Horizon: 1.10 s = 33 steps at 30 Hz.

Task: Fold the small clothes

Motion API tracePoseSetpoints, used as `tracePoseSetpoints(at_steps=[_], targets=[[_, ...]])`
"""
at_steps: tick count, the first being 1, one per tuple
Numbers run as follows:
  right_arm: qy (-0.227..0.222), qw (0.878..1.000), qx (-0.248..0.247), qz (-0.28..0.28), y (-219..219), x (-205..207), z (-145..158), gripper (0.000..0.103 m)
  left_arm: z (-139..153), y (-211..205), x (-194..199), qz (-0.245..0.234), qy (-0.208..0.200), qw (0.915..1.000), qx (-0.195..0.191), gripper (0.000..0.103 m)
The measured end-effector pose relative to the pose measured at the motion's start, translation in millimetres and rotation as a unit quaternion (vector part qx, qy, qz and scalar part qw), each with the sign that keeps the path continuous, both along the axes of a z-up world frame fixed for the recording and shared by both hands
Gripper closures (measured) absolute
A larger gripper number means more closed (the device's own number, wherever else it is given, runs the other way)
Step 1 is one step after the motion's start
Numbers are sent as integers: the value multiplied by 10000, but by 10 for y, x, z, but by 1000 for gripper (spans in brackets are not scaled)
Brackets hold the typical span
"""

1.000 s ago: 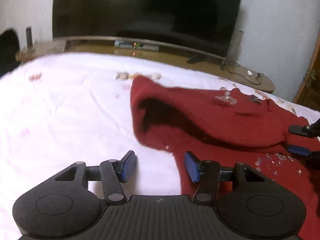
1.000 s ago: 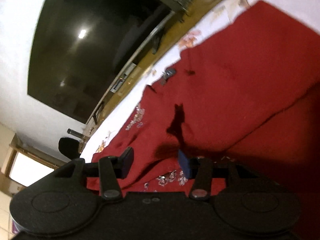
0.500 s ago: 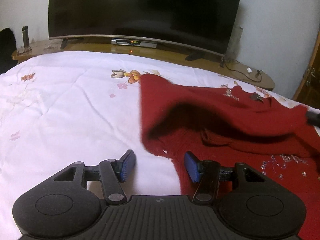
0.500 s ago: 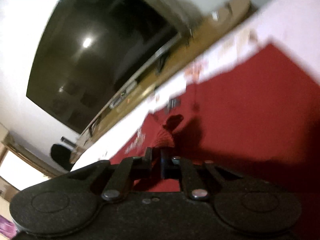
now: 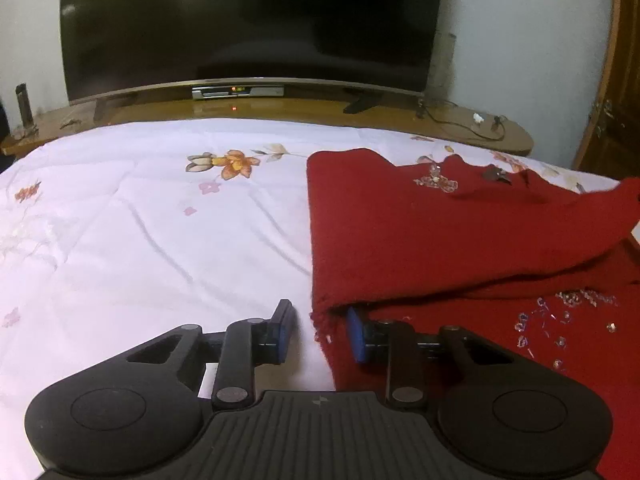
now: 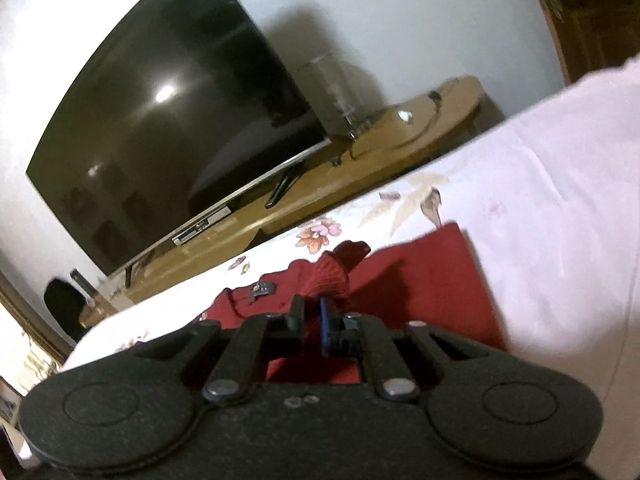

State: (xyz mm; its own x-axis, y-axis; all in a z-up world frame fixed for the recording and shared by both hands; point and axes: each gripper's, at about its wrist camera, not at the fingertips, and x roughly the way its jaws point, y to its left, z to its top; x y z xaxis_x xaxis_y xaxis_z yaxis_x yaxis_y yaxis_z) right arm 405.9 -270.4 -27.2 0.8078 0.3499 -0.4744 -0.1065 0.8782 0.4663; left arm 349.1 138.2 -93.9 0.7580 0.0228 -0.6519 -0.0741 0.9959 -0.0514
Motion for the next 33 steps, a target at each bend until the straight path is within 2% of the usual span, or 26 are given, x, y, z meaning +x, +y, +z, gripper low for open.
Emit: tracePoseSetpoints(at_steps=[6,10,14,20,26,33], targets=[[-92,9998,-97,-178,-92,68,-25,95,-9,-12,21,-39,11,10000,-25,81],[189,9996,-160,-163,-142,69,-161,95,-10,-26,38,-26,25,10000,-43,84],[393,9986,-309,-171,-147,43,-293,95,-8,-32,45,-34,48,10000,-43,85],[147,9990,-277,-308,-226,-70,-241,95,-3,-39,34,-52,46,10000,-4,85],[605,9970,-329,-356,-265,-7,-492,95,16,-42,51,-77,121,9999,21,85],[646,9963,-398,-407,-286,-61,-514,95,27,-42,69,-111,180,9998,41,85]])
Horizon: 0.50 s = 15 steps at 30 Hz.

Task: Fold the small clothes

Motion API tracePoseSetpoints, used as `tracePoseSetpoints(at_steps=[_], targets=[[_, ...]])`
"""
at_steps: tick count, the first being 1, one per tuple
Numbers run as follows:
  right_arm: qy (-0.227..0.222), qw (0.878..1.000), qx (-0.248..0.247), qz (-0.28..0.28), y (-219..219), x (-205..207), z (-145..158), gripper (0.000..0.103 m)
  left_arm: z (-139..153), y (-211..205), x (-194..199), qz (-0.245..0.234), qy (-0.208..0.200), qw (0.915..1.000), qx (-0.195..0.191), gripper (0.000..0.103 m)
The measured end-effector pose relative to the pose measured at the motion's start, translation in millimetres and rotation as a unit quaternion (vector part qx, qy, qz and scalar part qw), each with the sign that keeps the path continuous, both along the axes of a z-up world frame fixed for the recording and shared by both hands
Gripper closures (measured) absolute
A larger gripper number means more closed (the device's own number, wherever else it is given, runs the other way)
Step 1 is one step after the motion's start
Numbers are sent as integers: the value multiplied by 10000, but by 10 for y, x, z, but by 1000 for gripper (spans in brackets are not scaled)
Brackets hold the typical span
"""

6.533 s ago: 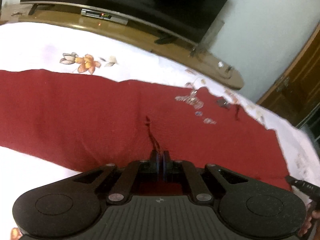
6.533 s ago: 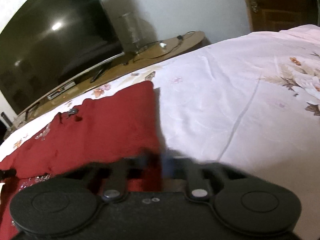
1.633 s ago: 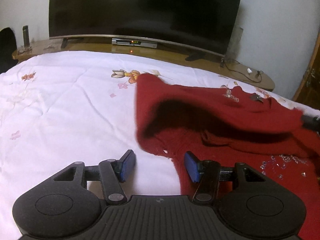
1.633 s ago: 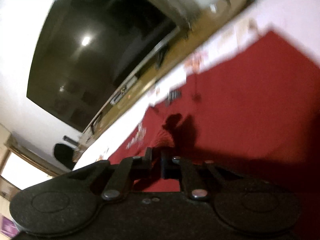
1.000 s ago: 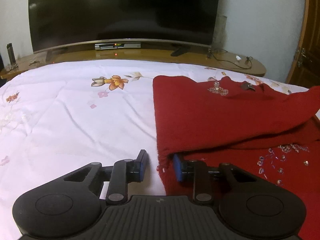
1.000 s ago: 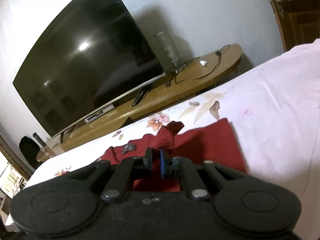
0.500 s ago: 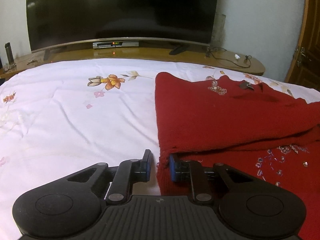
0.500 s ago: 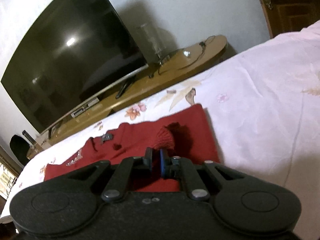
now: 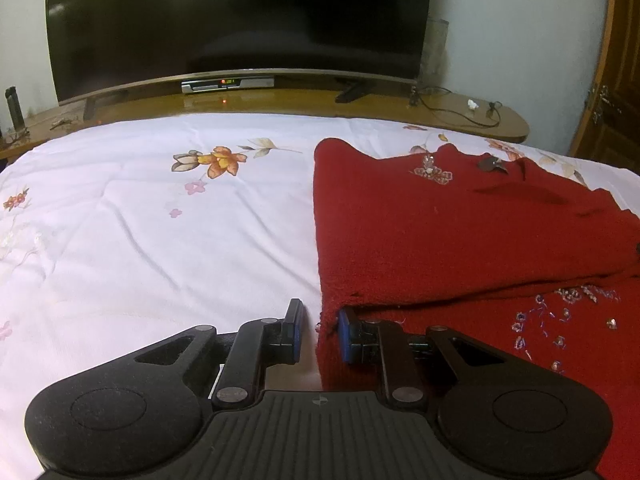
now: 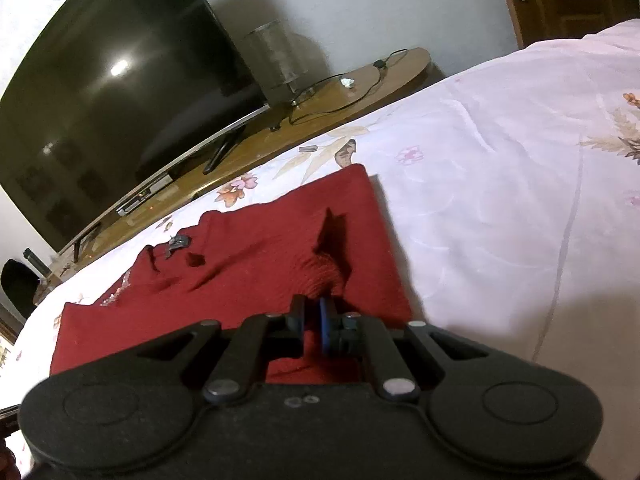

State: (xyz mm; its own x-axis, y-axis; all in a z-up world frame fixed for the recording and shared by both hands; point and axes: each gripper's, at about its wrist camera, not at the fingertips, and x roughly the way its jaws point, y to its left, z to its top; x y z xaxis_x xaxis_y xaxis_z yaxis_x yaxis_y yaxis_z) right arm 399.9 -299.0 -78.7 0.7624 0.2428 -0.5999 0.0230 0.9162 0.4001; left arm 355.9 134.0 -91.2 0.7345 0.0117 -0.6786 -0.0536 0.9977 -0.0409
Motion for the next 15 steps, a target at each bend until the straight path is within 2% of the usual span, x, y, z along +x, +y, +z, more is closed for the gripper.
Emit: tracePoseSetpoints(at_steps=[3,6,9,13,15], targets=[[-149,9998,-154,27,66,-55,74,95,-3,-5,0,2,0,10000,8,85],[26,9998,-211,-35,68,-24,41,95,2,0,5,-7,30,10000,-5,85],[-202,9997,-166,-11,76,-96,130,95,0,5,6,-22,32,10000,-8,85],[125,9997,-141,-170,56,-61,67,95,-2,2,5,-23,31,10000,2,85],[84,9996,-186,-179,76,-99,81,95,-7,-1,3,-24,28,10000,5,85]])
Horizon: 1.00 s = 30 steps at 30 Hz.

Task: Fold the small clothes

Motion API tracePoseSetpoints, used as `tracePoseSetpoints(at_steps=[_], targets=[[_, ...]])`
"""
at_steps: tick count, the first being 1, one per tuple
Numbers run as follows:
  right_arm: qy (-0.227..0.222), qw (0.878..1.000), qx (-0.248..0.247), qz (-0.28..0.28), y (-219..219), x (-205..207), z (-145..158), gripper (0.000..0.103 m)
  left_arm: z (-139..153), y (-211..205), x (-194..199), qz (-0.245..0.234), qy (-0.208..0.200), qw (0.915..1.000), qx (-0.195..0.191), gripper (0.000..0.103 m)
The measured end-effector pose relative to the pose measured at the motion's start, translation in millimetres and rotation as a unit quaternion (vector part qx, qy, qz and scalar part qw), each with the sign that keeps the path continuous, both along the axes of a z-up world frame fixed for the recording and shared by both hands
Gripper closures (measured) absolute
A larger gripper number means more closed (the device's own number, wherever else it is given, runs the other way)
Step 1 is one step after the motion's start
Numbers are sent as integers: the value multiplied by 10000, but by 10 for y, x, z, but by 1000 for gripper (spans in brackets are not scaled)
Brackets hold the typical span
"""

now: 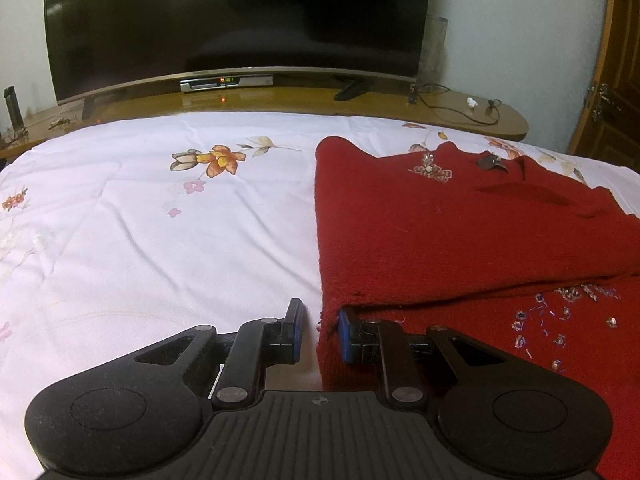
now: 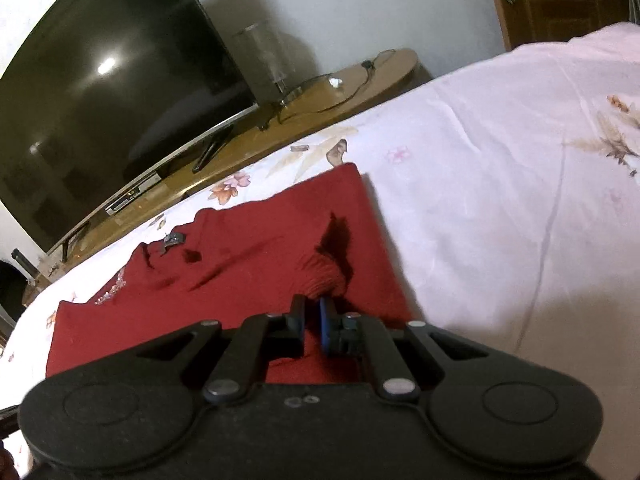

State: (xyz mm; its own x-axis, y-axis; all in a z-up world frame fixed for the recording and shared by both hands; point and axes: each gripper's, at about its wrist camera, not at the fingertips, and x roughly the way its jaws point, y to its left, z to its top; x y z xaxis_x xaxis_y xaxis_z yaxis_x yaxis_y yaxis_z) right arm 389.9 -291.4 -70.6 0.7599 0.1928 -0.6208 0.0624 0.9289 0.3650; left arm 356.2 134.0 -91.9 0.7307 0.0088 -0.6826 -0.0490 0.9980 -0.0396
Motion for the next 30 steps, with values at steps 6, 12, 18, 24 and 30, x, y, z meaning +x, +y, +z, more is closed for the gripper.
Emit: tracePoseSetpoints(at_steps=[6,12,18,24,30], targets=[[208,9991,327,-162,-83,44,-148,96,2,-6,-1,20,7,10000,27,85],[220,9983,539,-77,-133,15,-104,86,76,63,-79,-145,43,9999,10,84],[-358,9990,273,55,-237,-78,142,71,366,261,-101,-400,-634,9961,-466,84],[-215,9996,189,67,-269,178,92,71,463,106,94,-1032,-515,9920,-515,84],[-236,9993,248,127,-315,149,64,70,350,476,-194,-756,-230,9942,-734,84]])
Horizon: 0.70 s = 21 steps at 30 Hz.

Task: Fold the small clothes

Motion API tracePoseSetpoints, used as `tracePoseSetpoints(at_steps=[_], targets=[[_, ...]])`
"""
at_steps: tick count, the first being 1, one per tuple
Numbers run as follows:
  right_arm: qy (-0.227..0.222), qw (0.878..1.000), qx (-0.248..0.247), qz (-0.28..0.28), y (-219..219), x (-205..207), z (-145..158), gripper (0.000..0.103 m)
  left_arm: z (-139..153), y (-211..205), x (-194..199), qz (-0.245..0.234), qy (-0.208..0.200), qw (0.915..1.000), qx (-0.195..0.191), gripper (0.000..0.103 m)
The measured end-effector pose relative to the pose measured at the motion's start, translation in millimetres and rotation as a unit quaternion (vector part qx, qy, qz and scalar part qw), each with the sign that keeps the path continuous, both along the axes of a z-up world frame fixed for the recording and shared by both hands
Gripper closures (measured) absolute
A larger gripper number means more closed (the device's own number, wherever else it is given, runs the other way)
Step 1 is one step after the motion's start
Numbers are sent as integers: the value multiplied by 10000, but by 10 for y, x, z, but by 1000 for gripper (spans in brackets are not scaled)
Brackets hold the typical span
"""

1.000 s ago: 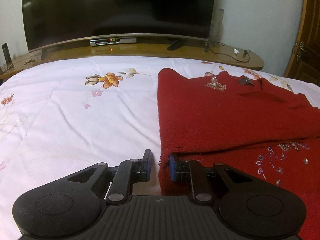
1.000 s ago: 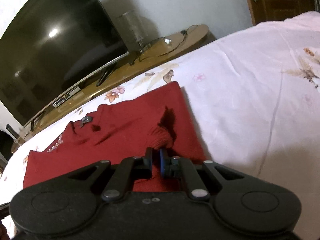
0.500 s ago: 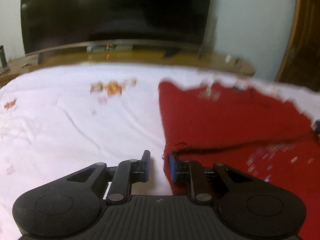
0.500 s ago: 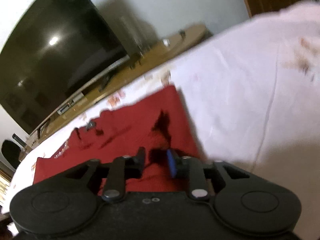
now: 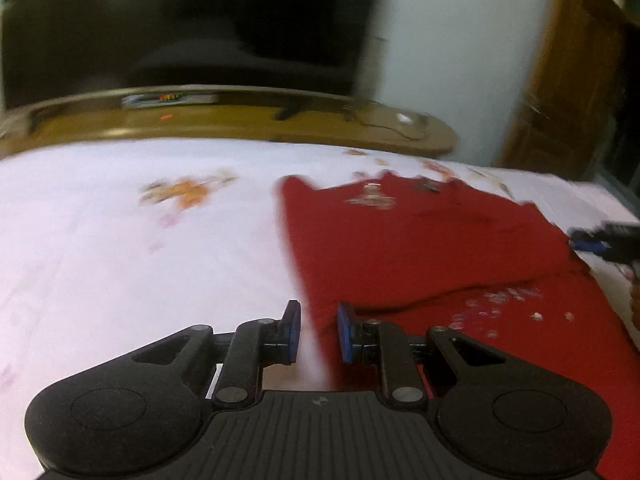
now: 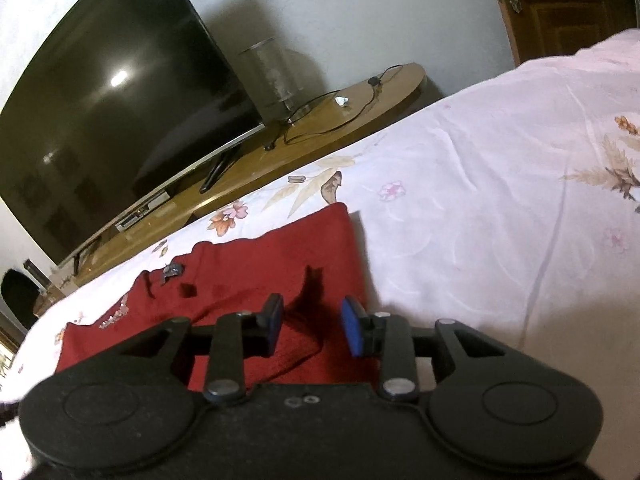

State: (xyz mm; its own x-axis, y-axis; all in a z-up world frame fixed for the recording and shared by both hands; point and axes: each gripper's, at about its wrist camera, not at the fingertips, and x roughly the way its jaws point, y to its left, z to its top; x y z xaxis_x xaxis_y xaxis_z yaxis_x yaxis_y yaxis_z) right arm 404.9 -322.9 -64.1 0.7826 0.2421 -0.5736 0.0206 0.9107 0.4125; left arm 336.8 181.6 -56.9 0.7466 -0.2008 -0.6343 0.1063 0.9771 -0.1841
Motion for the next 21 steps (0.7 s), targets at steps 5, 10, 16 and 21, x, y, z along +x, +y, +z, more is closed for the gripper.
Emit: tracePoseSetpoints(at_steps=[5,10,16,21], targets=[[27,9999,33,118,19,74,-39,68,-46,173,290,502,-137,9952,-824,84],[104,9997,-112,184,101,212,-81,66,-227,-38,905,518,66,9939,-972,84],[170,9990,-183,360,128,363,-152,72,-468,-41,1339,883,262,9870,-1316,84],[45,9976,-524,457,173,337,-182,86,-526,-77,1489,875,257,9896,-1112,84]])
